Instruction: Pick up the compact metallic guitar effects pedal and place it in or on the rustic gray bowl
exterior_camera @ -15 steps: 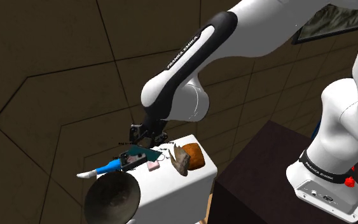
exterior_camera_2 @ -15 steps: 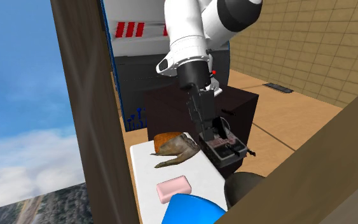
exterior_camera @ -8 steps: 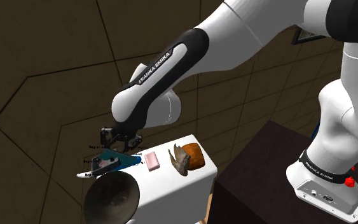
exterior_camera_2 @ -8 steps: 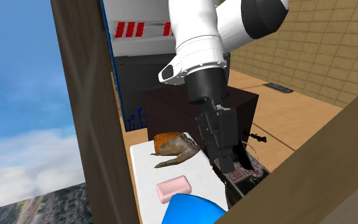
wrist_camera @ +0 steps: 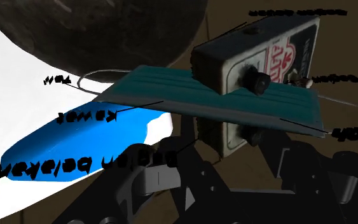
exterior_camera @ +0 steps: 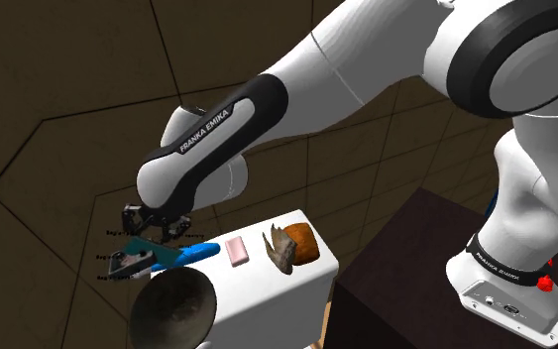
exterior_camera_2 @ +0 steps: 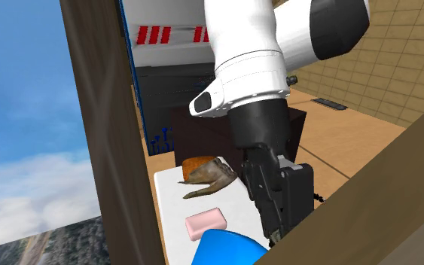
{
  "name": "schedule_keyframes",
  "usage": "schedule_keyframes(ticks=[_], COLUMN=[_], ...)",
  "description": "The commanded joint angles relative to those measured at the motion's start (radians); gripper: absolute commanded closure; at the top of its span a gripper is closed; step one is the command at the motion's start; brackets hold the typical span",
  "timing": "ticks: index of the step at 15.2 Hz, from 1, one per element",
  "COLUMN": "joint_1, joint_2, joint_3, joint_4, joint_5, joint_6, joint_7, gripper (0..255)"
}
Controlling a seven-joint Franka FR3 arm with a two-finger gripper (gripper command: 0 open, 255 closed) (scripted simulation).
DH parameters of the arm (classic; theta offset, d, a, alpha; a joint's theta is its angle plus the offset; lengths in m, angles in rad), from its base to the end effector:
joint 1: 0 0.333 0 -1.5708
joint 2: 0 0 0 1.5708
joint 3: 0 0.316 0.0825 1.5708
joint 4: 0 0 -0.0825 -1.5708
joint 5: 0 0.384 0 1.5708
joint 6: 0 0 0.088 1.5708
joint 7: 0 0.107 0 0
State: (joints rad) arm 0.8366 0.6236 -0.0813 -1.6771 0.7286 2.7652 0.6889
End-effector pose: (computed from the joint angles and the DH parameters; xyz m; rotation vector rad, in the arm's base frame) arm 0.5323 0.4741 0.2850 -2.4738 0.6673 -0.1188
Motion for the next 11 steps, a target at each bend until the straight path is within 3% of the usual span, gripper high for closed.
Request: schedule_keyframes(ticks=[1,11], joint_1=[-0.006,-0.046], joint_2=[0.021,0.117], joint_3=[0.010,0.071], joint_4=[0.009,0.035], joint_5=[0.009,0.067], joint_6=[0.011,0.085], joint_7=[-0.012,-0.093], gripper=[255,255])
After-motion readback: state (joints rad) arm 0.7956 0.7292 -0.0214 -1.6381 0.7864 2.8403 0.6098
